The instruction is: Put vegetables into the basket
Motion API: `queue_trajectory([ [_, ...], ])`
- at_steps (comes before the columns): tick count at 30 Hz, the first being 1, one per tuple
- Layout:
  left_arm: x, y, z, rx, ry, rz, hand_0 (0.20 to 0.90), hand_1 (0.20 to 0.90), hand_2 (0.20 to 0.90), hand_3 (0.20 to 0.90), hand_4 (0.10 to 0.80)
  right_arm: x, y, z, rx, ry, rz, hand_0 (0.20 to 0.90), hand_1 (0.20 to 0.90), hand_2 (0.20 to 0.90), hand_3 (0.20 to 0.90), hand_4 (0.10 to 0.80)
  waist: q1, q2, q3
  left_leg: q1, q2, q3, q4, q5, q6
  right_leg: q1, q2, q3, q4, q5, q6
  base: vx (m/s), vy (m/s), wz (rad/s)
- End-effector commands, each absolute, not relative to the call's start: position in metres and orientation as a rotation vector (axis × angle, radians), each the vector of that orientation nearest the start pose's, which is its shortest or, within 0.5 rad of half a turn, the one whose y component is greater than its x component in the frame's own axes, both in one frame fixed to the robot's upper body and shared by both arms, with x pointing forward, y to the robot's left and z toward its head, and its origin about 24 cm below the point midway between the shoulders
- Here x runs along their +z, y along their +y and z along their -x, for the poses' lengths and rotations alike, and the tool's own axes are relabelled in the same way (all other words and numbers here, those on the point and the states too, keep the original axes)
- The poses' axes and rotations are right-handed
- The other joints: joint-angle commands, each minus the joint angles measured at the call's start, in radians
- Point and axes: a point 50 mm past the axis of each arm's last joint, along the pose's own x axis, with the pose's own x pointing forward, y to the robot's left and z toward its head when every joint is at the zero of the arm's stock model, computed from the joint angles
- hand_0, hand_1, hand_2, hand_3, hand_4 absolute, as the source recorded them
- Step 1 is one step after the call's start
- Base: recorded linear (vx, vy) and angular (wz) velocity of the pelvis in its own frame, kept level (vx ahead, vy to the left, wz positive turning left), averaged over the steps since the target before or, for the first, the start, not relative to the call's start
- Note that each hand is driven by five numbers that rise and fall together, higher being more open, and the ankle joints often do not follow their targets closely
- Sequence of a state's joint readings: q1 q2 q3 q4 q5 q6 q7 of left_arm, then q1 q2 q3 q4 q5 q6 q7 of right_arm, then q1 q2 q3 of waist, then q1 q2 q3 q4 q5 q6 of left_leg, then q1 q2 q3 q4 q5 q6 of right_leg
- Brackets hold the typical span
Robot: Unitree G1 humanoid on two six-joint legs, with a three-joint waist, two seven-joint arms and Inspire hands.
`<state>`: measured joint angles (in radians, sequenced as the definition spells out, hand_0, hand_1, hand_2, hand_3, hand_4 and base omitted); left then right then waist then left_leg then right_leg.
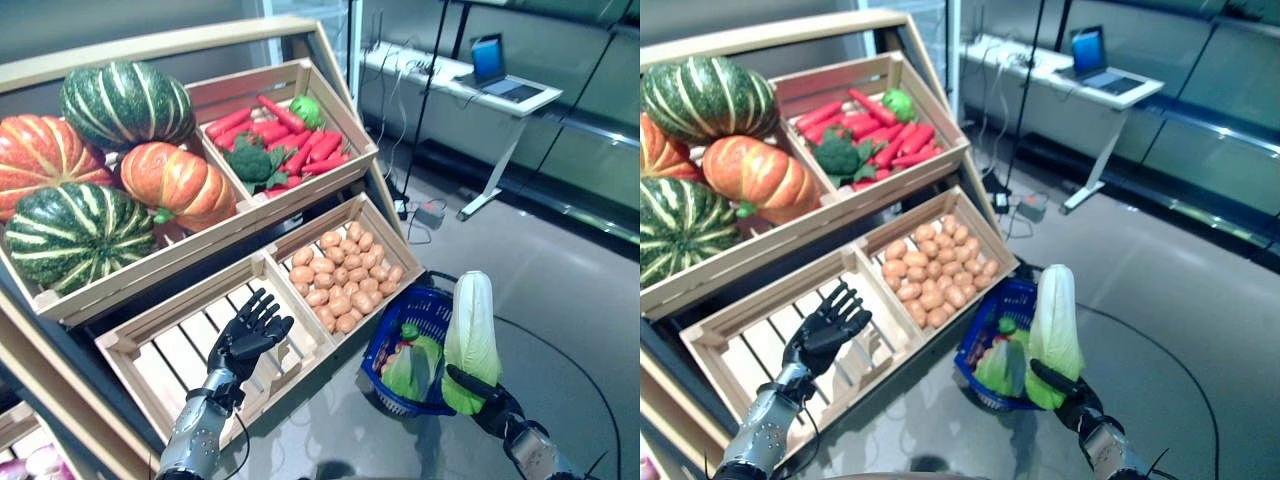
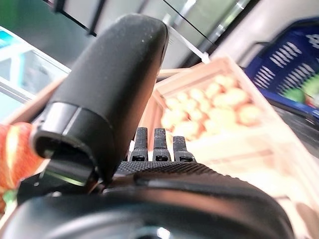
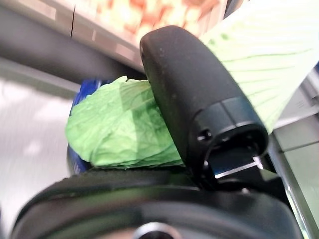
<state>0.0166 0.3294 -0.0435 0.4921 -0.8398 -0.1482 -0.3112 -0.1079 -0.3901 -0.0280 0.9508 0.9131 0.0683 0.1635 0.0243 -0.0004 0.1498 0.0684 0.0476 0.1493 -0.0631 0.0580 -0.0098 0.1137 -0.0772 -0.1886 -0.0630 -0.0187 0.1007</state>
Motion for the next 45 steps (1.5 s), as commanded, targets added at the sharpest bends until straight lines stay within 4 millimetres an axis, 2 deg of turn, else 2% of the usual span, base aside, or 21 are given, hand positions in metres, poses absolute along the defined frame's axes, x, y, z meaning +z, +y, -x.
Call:
queue_trajectory([
  [1, 0.022, 0.219, -0.280, -0.120, -0.045, 0.490, 0.900, 0.900, 0.900, 0.900, 0.800, -0.002, -0.300, -0.295, -0.391, 0.214, -0.583, 0.300, 0.300, 0.300, 0.300, 0.400, 0.027, 0.018, 0.156, -0.082, -0.018, -0.027, 0.223, -0.189, 0.004, -0.112, -0.007, -0.071, 0.247, -0.129, -0.093, -0.324, -0.008, 0.27],
  [3, 0.029, 0.215, -0.285, -0.124, -0.076, 0.512, 0.900, 0.900, 0.900, 0.900, 0.800, 0.020, -0.300, -0.313, -0.401, 0.151, -0.581, 0.300, 0.300, 0.300, 0.300, 0.400, 0.029, 0.036, 0.223, -0.178, -0.018, -0.028, 0.339, -0.213, 0.000, -0.194, -0.024, -0.087, 0.357, -0.158, -0.108, -0.258, 0.000, 0.23],
  [9, 0.040, 0.209, -0.289, -0.150, -0.106, 0.514, 0.900, 0.900, 0.900, 0.900, 0.800, 0.050, -0.319, -0.325, -0.465, 0.062, -0.575, 0.300, 0.300, 0.300, 0.300, 0.400, 0.035, 0.059, 0.302, -0.378, -0.021, -0.039, 0.574, -0.274, 0.004, -0.375, -0.067, -0.109, 0.602, -0.223, -0.132, -0.155, -0.011, 0.16],
  [13, 0.048, 0.205, -0.290, -0.161, -0.147, 0.528, 0.900, 0.900, 0.900, 0.900, 0.800, 0.064, -0.329, -0.329, -0.508, 0.009, -0.605, 0.300, 0.300, 0.300, 0.300, 0.400, 0.035, 0.072, 0.342, -0.493, -0.023, -0.037, 0.722, -0.326, 0.023, -0.493, -0.109, -0.121, 0.774, -0.273, -0.149, -0.122, 0.001, 0.27],
  [14, 0.051, 0.204, -0.291, -0.166, -0.163, 0.538, 0.900, 0.900, 0.900, 0.900, 0.800, 0.069, -0.331, -0.331, -0.513, -0.012, -0.614, 0.300, 0.300, 0.300, 0.300, 0.400, 0.032, 0.075, 0.353, -0.546, -0.025, -0.035, 0.797, -0.351, 0.034, -0.550, -0.132, -0.123, 0.862, -0.299, -0.159, -0.096, 0.021, 0.15],
  [17, 0.056, 0.201, -0.291, -0.184, -0.184, 0.544, 0.900, 0.900, 0.900, 0.900, 0.800, 0.083, -0.338, -0.334, -0.542, -0.047, -0.607, 0.300, 0.300, 0.300, 0.300, 0.400, 0.033, 0.077, 0.368, -0.622, -0.024, -0.022, 0.924, -0.411, 0.049, -0.638, -0.166, -0.115, 1.002, -0.351, -0.160, -0.094, 0.022, 0.02],
  [18, 0.057, 0.199, -0.292, -0.188, -0.187, 0.547, 0.900, 0.900, 0.900, 0.900, 0.800, 0.086, -0.342, -0.333, -0.554, -0.056, -0.616, 0.300, 0.300, 0.300, 0.300, 0.400, 0.031, 0.078, 0.370, -0.662, -0.021, -0.019, 0.980, -0.428, 0.055, -0.674, -0.179, -0.116, 1.054, -0.368, -0.169, -0.043, -0.003, 0.01],
  [27, 0.057, 0.193, -0.288, -0.216, -0.190, 0.567, 0.900, 0.900, 0.900, 0.900, 0.800, 0.114, -0.362, -0.332, -0.593, -0.184, -0.688, 0.300, 0.300, 0.300, 0.300, 0.400, 0.028, 0.088, 0.370, -0.777, -0.017, -0.007, 1.153, -0.499, 0.068, -0.798, -0.214, -0.094, 1.214, -0.425, -0.174, -0.034, 0.012, 0.03],
  [28, 0.056, 0.194, -0.287, -0.217, -0.190, 0.569, 0.900, 0.900, 0.900, 0.900, 0.800, 0.117, -0.364, -0.331, -0.594, -0.189, -0.675, 0.455, 0.455, 0.455, 0.455, 0.504, 0.028, 0.089, 0.370, -0.782, -0.015, -0.007, 1.164, -0.504, 0.069, -0.804, -0.215, -0.093, 1.223, -0.428, -0.173, 0.017, 0.003, 0.04],
  [29, 0.055, 0.195, -0.286, -0.216, -0.186, 0.569, 0.900, 0.900, 0.900, 0.900, 0.800, 0.117, -0.365, -0.331, -0.596, -0.187, -0.652, 0.900, 0.900, 0.900, 0.900, 0.800, 0.031, 0.089, 0.370, -0.758, -0.014, -0.006, 1.141, -0.503, 0.066, -0.784, -0.207, -0.091, 1.199, -0.422, -0.166, 0.013, 0.006, 0.04],
  [32, 0.056, 0.197, -0.285, -0.222, -0.189, 0.569, 0.900, 0.900, 0.900, 0.900, 0.800, 0.126, -0.367, -0.332, -0.577, -0.199, -0.611, 0.900, 0.900, 0.900, 0.900, 0.800, 0.029, 0.087, 0.370, -0.779, -0.010, -0.006, 1.181, -0.513, 0.071, -0.803, -0.212, -0.089, 1.233, -0.432, -0.173, -0.008, 0.007, -0.02],
  [33, 0.055, 0.198, -0.284, -0.222, -0.187, 0.568, 0.900, 0.900, 0.900, 0.900, 0.800, 0.125, -0.366, -0.332, -0.568, -0.197, -0.606, 0.900, 0.900, 0.900, 0.900, 0.800, 0.031, 0.087, 0.370, -0.750, -0.009, -0.006, 1.153, -0.510, 0.065, -0.778, -0.203, -0.088, 1.206, -0.424, -0.164, 0.011, 0.011, -0.06],
  [35, 0.055, 0.199, -0.283, -0.227, -0.191, 0.568, 0.900, 0.900, 0.900, 0.900, 0.800, 0.126, -0.365, -0.333, -0.548, -0.198, -0.604, 0.900, 0.900, 0.900, 0.900, 0.800, 0.028, 0.083, 0.370, -0.758, -0.006, -0.006, 1.172, -0.512, 0.068, -0.784, -0.207, -0.087, 1.223, -0.428, -0.170, 0.007, 0.007, -0.02],
  [36, 0.054, 0.199, -0.283, -0.227, -0.190, 0.566, 0.900, 0.900, 0.900, 0.900, 0.800, 0.125, -0.365, -0.332, -0.543, -0.194, -0.602, 0.900, 0.900, 0.900, 0.900, 0.800, 0.031, 0.082, 0.370, -0.727, -0.006, -0.005, 1.143, -0.505, 0.063, -0.755, -0.200, -0.086, 1.193, -0.420, -0.161, 0.000, 0.000, 0.00],
  [37, 0.055, 0.199, -0.283, -0.229, -0.192, 0.566, 0.900, 0.900, 0.900, 0.900, 0.800, 0.126, -0.366, -0.332, -0.541, -0.195, -0.603, 0.900, 0.900, 0.900, 0.900, 0.800, 0.029, 0.081, 0.370, -0.745, -0.004, -0.006, 1.167, -0.508, 0.067, -0.770, -0.206, -0.088, 1.216, -0.426, -0.168, 0.056, 0.009, -0.02],
  [40, 0.055, 0.199, -0.283, -0.233, -0.193, 0.561, 0.900, 0.900, 0.900, 0.900, 0.800, 0.124, -0.366, -0.332, -0.524, -0.188, -0.608, 0.900, 0.900, 0.900, 0.900, 0.800, 0.032, 0.077, 0.370, -0.691, -0.001, -0.004, 1.124, -0.496, 0.062, -0.720, -0.199, -0.090, 1.172, -0.414, -0.159, 0.027, 0.007, -0.03],
  [41, 0.056, 0.199, -0.283, -0.237, -0.193, 0.558, 0.900, 0.900, 0.900, 0.900, 0.800, 0.124, -0.366, -0.332, -0.521, -0.187, -0.604, 0.900, 0.900, 0.900, 0.900, 0.800, 0.030, 0.076, 0.370, -0.704, 0.000, -0.005, 1.142, -0.496, 0.066, -0.729, -0.205, -0.093, 1.190, -0.418, -0.165, 0.069, 0.004, -0.03],
  [43, 0.054, 0.201, -0.282, -0.240, -0.187, 0.554, 0.900, 0.900, 0.900, 0.900, 0.800, 0.123, -0.366, -0.331, -0.511, -0.181, -0.597, 0.900, 0.900, 0.900, 0.900, 0.800, 0.035, 0.076, 0.370, -0.664, 0.001, -0.004, 1.102, -0.484, 0.060, -0.692, -0.196, -0.096, 1.148, -0.404, -0.156, 0.015, 0.000, -0.01],
  [44, 0.055, 0.201, -0.282, -0.241, -0.188, 0.555, 0.900, 0.900, 0.900, 0.900, 0.800, 0.123, -0.365, -0.331, -0.504, -0.181, -0.593, 0.900, 0.900, 0.900, 0.900, 0.800, 0.033, 0.075, 0.370, -0.682, 0.003, -0.004, 1.124, -0.485, 0.064, -0.707, -0.201, -0.097, 1.170, -0.409, -0.163, 0.000, 0.000, 0.00],
  [45, 0.053, 0.202, -0.282, -0.239, -0.185, 0.556, 0.900, 0.900, 0.900, 0.900, 0.800, 0.122, -0.365, -0.331, -0.499, -0.176, -0.587, 0.900, 0.900, 0.900, 0.900, 0.800, 0.035, 0.074, 0.370, -0.653, 0.003, -0.004, 1.092, -0.478, 0.059, -0.681, -0.193, -0.096, 1.139, -0.399, -0.155, 0.000, 0.000, 0.00],
])
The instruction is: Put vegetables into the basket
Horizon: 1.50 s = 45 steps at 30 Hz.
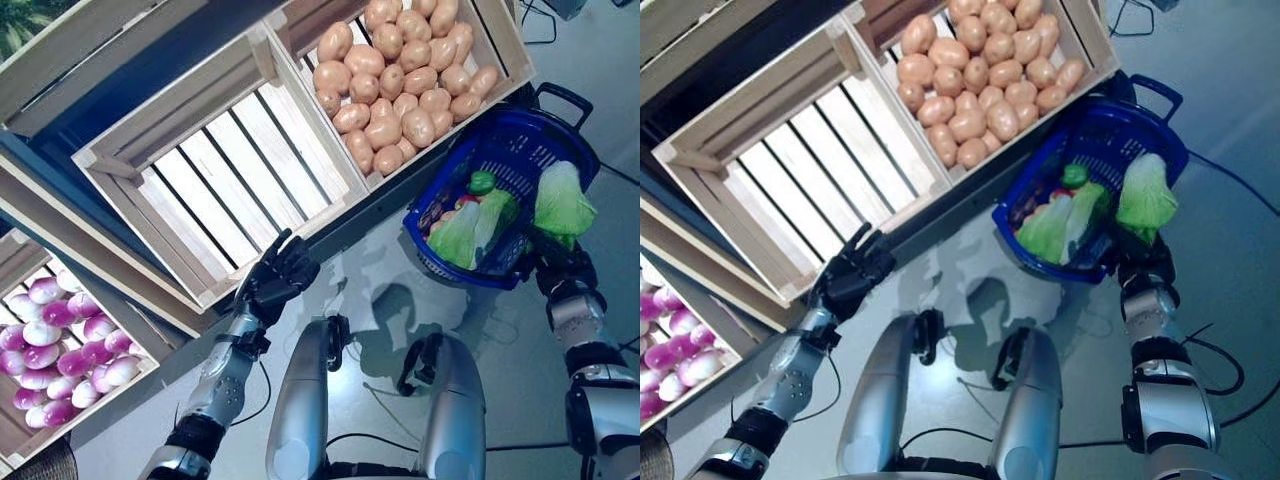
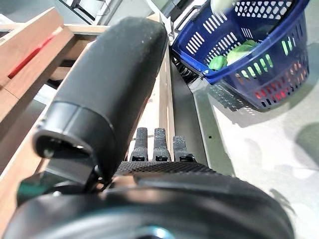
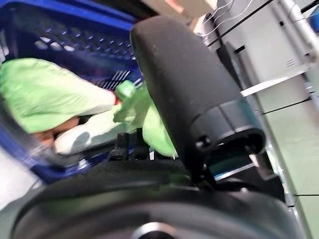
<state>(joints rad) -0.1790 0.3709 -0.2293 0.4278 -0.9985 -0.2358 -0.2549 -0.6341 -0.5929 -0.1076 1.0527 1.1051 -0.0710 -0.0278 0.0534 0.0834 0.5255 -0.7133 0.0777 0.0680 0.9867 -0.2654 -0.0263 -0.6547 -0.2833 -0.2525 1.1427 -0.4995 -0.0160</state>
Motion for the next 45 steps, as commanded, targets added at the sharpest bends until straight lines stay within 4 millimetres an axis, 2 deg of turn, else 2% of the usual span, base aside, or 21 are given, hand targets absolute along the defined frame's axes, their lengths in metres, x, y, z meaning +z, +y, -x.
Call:
queue_trajectory([
  [1, 0.053, 0.203, -0.281, -0.237, -0.184, 0.557, 0.900, 0.900, 0.900, 0.900, 0.800, 0.121, -0.362, -0.332, -0.486, -0.165, -0.573, 0.900, 0.900, 0.900, 0.900, 0.800, 0.006, -0.012, -0.007, 0.148, -0.025, 0.076, 0.021, -0.146, 0.073, 0.107, 0.019, -0.032, -0.085, 0.088, -0.037, 0.032, 0.007, 0.00],
  [4, 0.053, 0.204, -0.280, -0.235, -0.186, 0.557, 0.900, 0.900, 0.900, 0.900, 0.800, 0.117, -0.359, -0.332, -0.472, -0.145, -0.556, 0.900, 0.900, 0.900, 0.900, 0.800, 0.006, -0.016, -0.009, 0.154, -0.021, 0.074, 0.021, -0.142, 0.076, 0.116, 0.018, -0.032, -0.088, 0.091, -0.042, 0.023, 0.003, -0.01],
  [9, 0.048, 0.208, -0.277, -0.233, -0.165, 0.553, 0.900, 0.900, 0.900, 0.900, 0.800, 0.100, -0.355, -0.329, -0.451, -0.084, -0.555, 0.900, 0.900, 0.900, 0.900, 0.800, 0.016, -0.028, -0.042, 0.255, -0.016, 0.067, -0.090, -0.116, 0.066, 0.225, 0.047, -0.042, -0.206, 0.123, -0.033, 0.060, 0.003, -0.06],
  [14, 0.043, 0.211, -0.275, -0.229, -0.139, 0.534, 0.900, 0.900, 0.900, 0.900, 0.800, 0.069, -0.335, -0.326, -0.415, 0.009, -0.600, 0.900, 0.900, 0.900, 0.900, 0.800, 0.025, -0.048, -0.095, 0.377, -0.021, 0.062, -0.256, -0.076, 0.059, 0.347, 0.077, -0.047, -0.365, 0.169, -0.025, 0.082, 0.009, -0.02],
  [15, 0.039, 0.209, -0.274, -0.231, -0.123, 0.529, 0.900, 0.900, 0.900, 0.900, 0.800, 0.051, -0.324, -0.322, -0.402, 0.055, -0.635, 0.900, 0.900, 0.900, 0.900, 0.800, 0.027, -0.058, -0.129, 0.430, -0.024, 0.067, -0.340, -0.046, 0.051, 0.401, 0.094, -0.047, -0.451, 0.193, -0.016, 0.099, 0.004, -0.08],
  [16, 0.039, 0.208, -0.274, -0.231, -0.119, 0.529, 0.900, 0.900, 0.900, 0.900, 0.800, 0.048, -0.322, -0.321, -0.399, 0.063, -0.639, 0.900, 0.900, 0.900, 0.900, 0.800, 0.027, -0.060, -0.136, 0.444, -0.024, 0.067, -0.363, -0.037, 0.049, 0.415, 0.099, -0.047, -0.476, 0.200, -0.015, 0.110, 0.001, -0.11],
  [20, 0.028, 0.201, -0.272, -0.251, -0.057, 0.503, 0.900, 0.900, 0.900, 0.900, 0.800, 0.009, -0.294, -0.309, -0.359, 0.193, -0.661, 0.900, 0.900, 0.900, 0.900, 0.800, 0.027, -0.082, -0.221, 0.580, -0.028, 0.074, -0.566, 0.039, 0.031, 0.564, 0.153, -0.044, -0.721, 0.264, 0.001, 0.125, -0.009, -0.11],
  [21, 0.026, 0.200, -0.271, -0.252, -0.048, 0.500, 0.900, 0.900, 0.900, 0.900, 0.800, 0.004, -0.291, -0.307, -0.355, 0.211, -0.657, 0.900, 0.900, 0.900, 0.900, 0.800, 0.027, -0.084, -0.231, 0.596, -0.029, 0.075, -0.591, 0.048, 0.030, 0.581, 0.158, -0.043, -0.749, 0.272, 0.002, 0.148, 0.007, -0.13],
  [23, 0.013, 0.190, -0.266, -0.274, 0.018, 0.483, 0.900, 0.900, 0.900, 0.900, 0.800, -0.027, -0.273, -0.288, -0.335, 0.315, -0.659, 0.900, 0.900, 0.900, 0.900, 0.800, 0.025, -0.092, -0.296, 0.692, -0.039, 0.080, -0.742, 0.097, 0.027, 0.674, 0.184, -0.036, -0.907, 0.321, 0.015, 0.174, 0.026, -0.09],
  [25, 0.005, 0.186, -0.262, -0.291, 0.047, 0.477, 0.900, 0.900, 0.900, 0.900, 0.800, -0.040, -0.264, -0.280, -0.315, 0.364, -0.677, 0.900, 0.900, 0.900, 0.900, 0.800, 0.023, -0.094, -0.316, 0.724, -0.043, 0.083, -0.790, 0.114, 0.026, 0.704, 0.194, -0.031, -0.954, 0.340, 0.020, 0.084, 0.024, -0.03],
  [28, -0.012, 0.179, -0.252, -0.297, 0.115, 0.472, 0.900, 0.900, 0.900, 0.900, 0.800, -0.067, -0.239, -0.260, -0.270, 0.469, -0.691, 0.900, 0.900, 0.900, 0.900, 0.800, 0.017, -0.094, -0.354, 0.782, -0.050, 0.082, -0.900, 0.153, 0.027, 0.749, 0.209, -0.018, -1.045, 0.379, 0.030, 0.055, 0.037, -0.01],
  [31, -0.030, 0.175, -0.241, -0.287, 0.187, 0.451, 0.900, 0.900, 0.900, 0.900, 0.800, -0.084, -0.214, -0.242, -0.253, 0.524, -0.756, 0.900, 0.900, 0.900, 0.900, 0.800, 0.010, -0.093, -0.384, 0.830, -0.053, 0.083, -0.985, 0.179, 0.030, 0.782, 0.221, -0.004, -1.113, 0.407, 0.036, 0.063, 0.031, -0.05],
  [33, -0.049, 0.174, -0.228, -0.277, 0.271, 0.452, 0.900, 0.900, 0.900, 0.900, 0.800, -0.099, -0.195, -0.224, -0.240, 0.573, -0.805, 0.900, 0.900, 0.900, 0.900, 0.800, -0.003, -0.090, -0.402, 0.863, -0.054, 0.088, -1.040, 0.194, 0.032, 0.803, 0.230, 0.006, -1.159, 0.427, 0.040, 0.055, 0.027, -0.03],
  [34, -0.051, 0.174, -0.226, -0.280, 0.286, 0.444, 0.900, 0.900, 0.900, 0.900, 0.800, -0.100, -0.193, -0.222, -0.233, 0.580, -0.812, 0.900, 0.900, 0.900, 0.900, 0.800, -0.005, -0.090, -0.404, 0.867, -0.055, 0.089, -1.047, 0.196, 0.032, 0.806, 0.232, 0.008, -1.165, 0.430, 0.041, 0.034, 0.025, -0.01],
  [36, -0.068, 0.169, -0.214, -0.294, 0.375, 0.374, 0.900, 0.900, 0.900, 0.900, 0.800, -0.106, -0.179, -0.209, -0.198, 0.587, -0.809, 0.900, 0.900, 0.900, 0.900, 0.800, -0.020, -0.088, -0.414, 0.876, -0.056, 0.095, -1.074, 0.203, 0.027, 0.822, 0.238, 0.008, -1.212, 0.452, 0.048, 0.000, 0.000, 0.00],
  [40, -0.092, 0.166, -0.199, -0.297, 0.517, 0.241, 0.900, 0.900, 0.900, 0.900, 0.800, -0.110, -0.168, -0.199, -0.144, 0.589, -0.696, 0.900, 0.900, 0.900, 0.900, 0.800, -0.043, -0.085, -0.421, 0.875, -0.062, 0.097, -1.074, 0.197, 0.030, 0.825, 0.239, 0.015, -1.228, 0.462, 0.057, 0.000, 0.000, 0.00],
  [44, -0.123, 0.167, -0.172, -0.231, 0.722, 0.220, 0.900, 0.900, 0.900, 0.900, 0.800, -0.118, -0.154, -0.182, -0.075, 0.604, -0.733, 0.900, 0.900, 0.900, 0.900, 0.800, -0.064, -0.080, -0.419, 0.883, -0.067, 0.106, -1.074, 0.194, 0.035, 0.828, 0.236, 0.027, -1.230, 0.458, 0.060, 0.039, 0.027, -0.12],
  [45, -0.125, 0.167, -0.170, -0.221, 0.740, 0.224, 0.900, 0.900, 0.900, 0.900, 0.800, -0.119, -0.154, -0.181, -0.074, 0.603, -0.736, 0.900, 0.900, 0.900, 0.900, 0.800, -0.065, -0.079, -0.419, 0.884, -0.068, 0.106, -1.074, 0.194, 0.036, 0.829, 0.235, 0.027, -1.230, 0.458, 0.060, 0.032, 0.028, -0.08],
])
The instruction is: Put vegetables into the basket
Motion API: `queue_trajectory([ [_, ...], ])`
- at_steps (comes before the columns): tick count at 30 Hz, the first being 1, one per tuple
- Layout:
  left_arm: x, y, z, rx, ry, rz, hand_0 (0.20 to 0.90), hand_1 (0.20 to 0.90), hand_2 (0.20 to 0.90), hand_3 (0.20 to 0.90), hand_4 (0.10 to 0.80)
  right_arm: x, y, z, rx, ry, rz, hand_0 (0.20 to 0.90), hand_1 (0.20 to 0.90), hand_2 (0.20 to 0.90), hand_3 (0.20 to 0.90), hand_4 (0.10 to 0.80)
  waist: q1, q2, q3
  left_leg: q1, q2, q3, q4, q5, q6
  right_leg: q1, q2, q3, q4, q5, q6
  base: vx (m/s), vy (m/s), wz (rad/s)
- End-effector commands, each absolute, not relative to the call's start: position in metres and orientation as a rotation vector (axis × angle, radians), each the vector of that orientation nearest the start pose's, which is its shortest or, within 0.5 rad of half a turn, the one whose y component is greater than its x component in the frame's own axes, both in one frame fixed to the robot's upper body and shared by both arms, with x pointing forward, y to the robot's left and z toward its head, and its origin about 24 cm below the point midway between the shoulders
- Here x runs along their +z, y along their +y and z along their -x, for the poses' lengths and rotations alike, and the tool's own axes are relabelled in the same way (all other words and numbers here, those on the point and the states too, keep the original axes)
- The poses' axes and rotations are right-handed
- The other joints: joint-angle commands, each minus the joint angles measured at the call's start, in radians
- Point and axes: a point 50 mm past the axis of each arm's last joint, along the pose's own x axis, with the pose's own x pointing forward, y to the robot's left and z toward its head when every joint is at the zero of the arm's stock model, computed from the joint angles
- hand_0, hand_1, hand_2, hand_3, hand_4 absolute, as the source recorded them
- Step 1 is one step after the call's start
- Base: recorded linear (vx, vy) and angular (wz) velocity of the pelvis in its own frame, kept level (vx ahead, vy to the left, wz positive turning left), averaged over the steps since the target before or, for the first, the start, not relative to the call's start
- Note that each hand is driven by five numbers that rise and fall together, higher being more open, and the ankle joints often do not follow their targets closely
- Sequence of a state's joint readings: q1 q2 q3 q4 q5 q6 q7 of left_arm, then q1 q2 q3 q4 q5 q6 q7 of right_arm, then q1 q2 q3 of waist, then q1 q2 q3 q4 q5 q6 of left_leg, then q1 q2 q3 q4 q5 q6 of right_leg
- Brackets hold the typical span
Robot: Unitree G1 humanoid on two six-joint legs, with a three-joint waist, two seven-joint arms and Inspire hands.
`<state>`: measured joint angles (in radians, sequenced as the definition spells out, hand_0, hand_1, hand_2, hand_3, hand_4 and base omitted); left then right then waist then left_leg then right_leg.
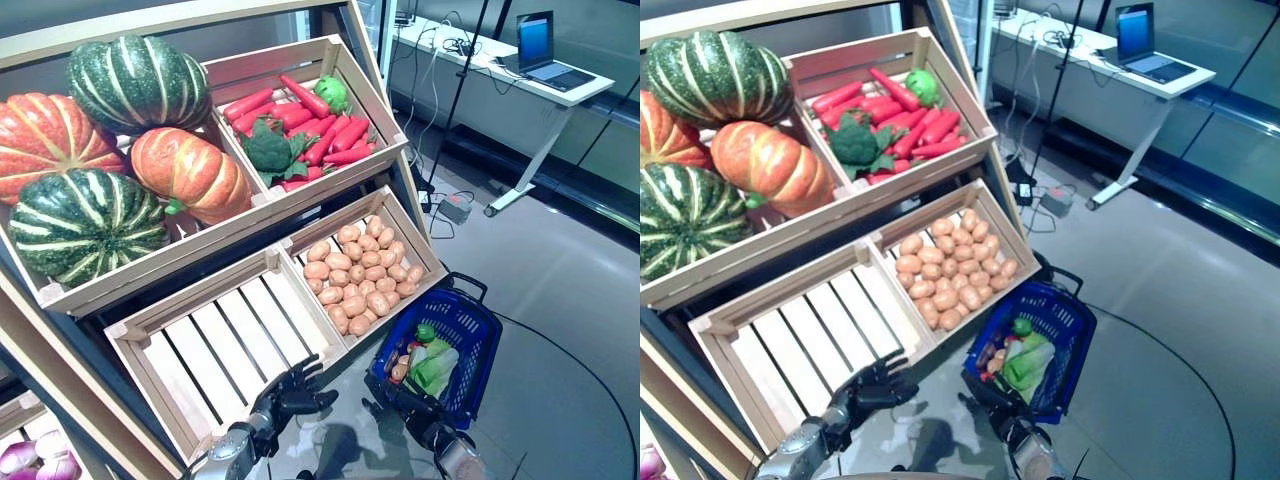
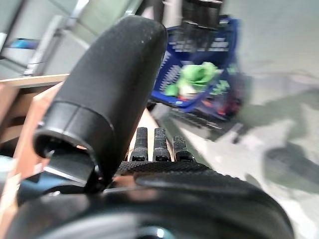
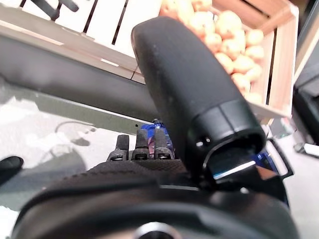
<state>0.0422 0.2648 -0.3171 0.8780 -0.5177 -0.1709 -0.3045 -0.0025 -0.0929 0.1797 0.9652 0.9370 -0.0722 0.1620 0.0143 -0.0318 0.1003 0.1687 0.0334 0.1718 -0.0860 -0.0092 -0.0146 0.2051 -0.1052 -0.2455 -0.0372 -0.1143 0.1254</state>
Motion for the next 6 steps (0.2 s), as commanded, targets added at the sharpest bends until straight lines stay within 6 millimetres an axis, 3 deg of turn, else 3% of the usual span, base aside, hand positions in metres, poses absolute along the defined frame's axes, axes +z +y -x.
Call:
queue_trajectory([
  [1, -0.131, 0.169, -0.162, -0.196, 0.783, 0.231, 0.900, 0.900, 0.900, 0.900, 0.800, -0.120, -0.152, -0.179, -0.074, 0.603, -0.740, 0.900, 0.900, 0.900, 0.900, 0.800, -0.028, 0.037, 0.006, 0.002, -0.025, 0.000, -0.001, -0.063, 0.024, -0.030, 0.057, 0.022, -0.050, 0.071, -0.081, 0.026, 0.030, -0.07],
  [6, -0.147, 0.171, -0.138, -0.125, 0.884, 0.229, 0.900, 0.900, 0.900, 0.900, 0.800, -0.129, -0.141, -0.166, -0.034, 0.675, -0.702, 0.900, 0.900, 0.900, 0.900, 0.800, -0.037, 0.041, 0.009, 0.003, -0.029, 0.000, -0.001, -0.068, 0.028, -0.030, 0.053, 0.025, -0.050, 0.065, -0.080, 0.012, 0.023, -0.05],
])
